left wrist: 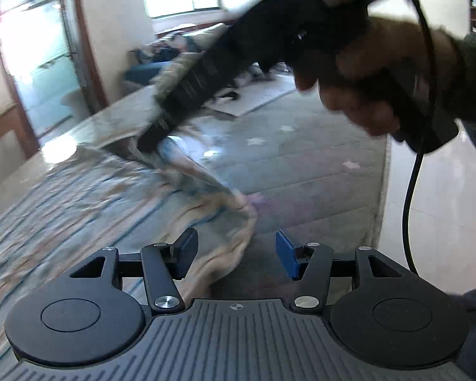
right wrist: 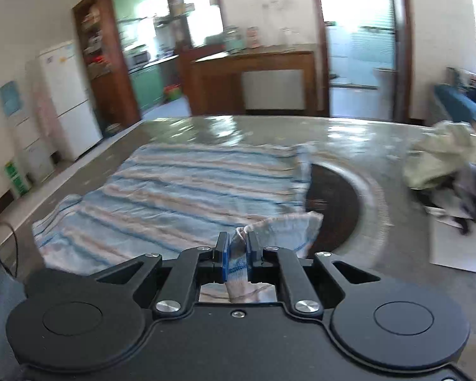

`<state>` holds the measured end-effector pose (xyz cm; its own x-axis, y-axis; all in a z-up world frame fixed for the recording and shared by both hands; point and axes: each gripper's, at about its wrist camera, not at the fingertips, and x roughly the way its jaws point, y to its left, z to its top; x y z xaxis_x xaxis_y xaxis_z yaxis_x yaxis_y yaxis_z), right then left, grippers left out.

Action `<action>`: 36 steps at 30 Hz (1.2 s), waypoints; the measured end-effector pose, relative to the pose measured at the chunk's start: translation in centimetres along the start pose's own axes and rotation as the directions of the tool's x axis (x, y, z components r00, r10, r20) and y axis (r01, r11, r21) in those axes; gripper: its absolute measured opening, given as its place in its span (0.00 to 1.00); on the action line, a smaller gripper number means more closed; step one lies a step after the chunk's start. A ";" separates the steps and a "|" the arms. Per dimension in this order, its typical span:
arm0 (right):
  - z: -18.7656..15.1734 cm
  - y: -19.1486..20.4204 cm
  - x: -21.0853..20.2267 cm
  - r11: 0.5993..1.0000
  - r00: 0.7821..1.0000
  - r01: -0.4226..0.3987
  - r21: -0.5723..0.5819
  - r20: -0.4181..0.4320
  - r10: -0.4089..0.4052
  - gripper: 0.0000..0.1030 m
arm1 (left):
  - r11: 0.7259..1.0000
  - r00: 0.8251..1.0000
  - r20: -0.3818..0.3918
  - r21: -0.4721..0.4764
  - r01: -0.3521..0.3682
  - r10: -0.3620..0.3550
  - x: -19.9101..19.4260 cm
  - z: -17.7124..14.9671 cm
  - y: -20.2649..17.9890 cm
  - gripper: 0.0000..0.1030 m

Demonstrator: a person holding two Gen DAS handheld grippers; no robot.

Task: Fold clothes

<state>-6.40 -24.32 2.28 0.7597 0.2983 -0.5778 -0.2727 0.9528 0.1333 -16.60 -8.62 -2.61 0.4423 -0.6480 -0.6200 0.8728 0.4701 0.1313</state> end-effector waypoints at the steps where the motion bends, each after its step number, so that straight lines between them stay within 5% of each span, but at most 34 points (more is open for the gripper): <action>1: -0.2 1.1 1.2 0.999 1.000 -0.024 -0.021 -0.019 0.024 0.11 | 0.999 1.000 0.004 -0.020 -0.027 0.027 -1.1 -0.5 0.7 0.57; 6: -1.3 3.5 4.4 0.995 0.993 -0.094 -0.047 -0.076 0.090 0.12 | 0.986 0.990 -0.003 -0.095 -0.139 0.139 -4.1 -2.7 3.0 0.59; 13: -3.0 4.9 6.2 0.990 0.985 -0.120 -0.068 -0.137 0.109 0.15 | 0.901 0.947 -0.050 -0.296 -0.318 0.318 -8.5 -6.4 7.1 0.59; 17: -2.0 4.3 4.8 0.992 0.990 -0.105 -0.067 -0.104 0.098 0.16 | 0.817 0.904 -0.086 -0.399 -0.417 0.419 -11.5 -8.6 9.8 0.59; 24: -0.2 1.3 6.5 0.997 0.996 0.045 -0.062 -0.078 -0.049 0.18 | 0.607 0.798 -0.201 -0.554 -0.571 0.568 -16.4 -12.9 14.0 0.59; 33: -1.4 0.3 9.4 0.993 0.988 0.088 -0.076 -0.124 -0.097 0.18 | 0.377 0.697 -0.346 -0.649 -0.661 0.628 -20.7 -17.2 16.7 0.59; 36: -1.3 0.4 8.6 0.995 0.991 0.074 -0.063 -0.106 -0.081 0.21 | 0.323 0.677 -0.384 -0.663 -0.676 0.628 -21.4 -18.4 17.5 0.59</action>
<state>-0.75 -21.44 -3.72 0.7125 0.2127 -0.6686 -0.2521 0.9669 0.0389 -14.64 24.52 -1.27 0.7685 0.0869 -0.6339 -0.1539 0.9868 -0.0513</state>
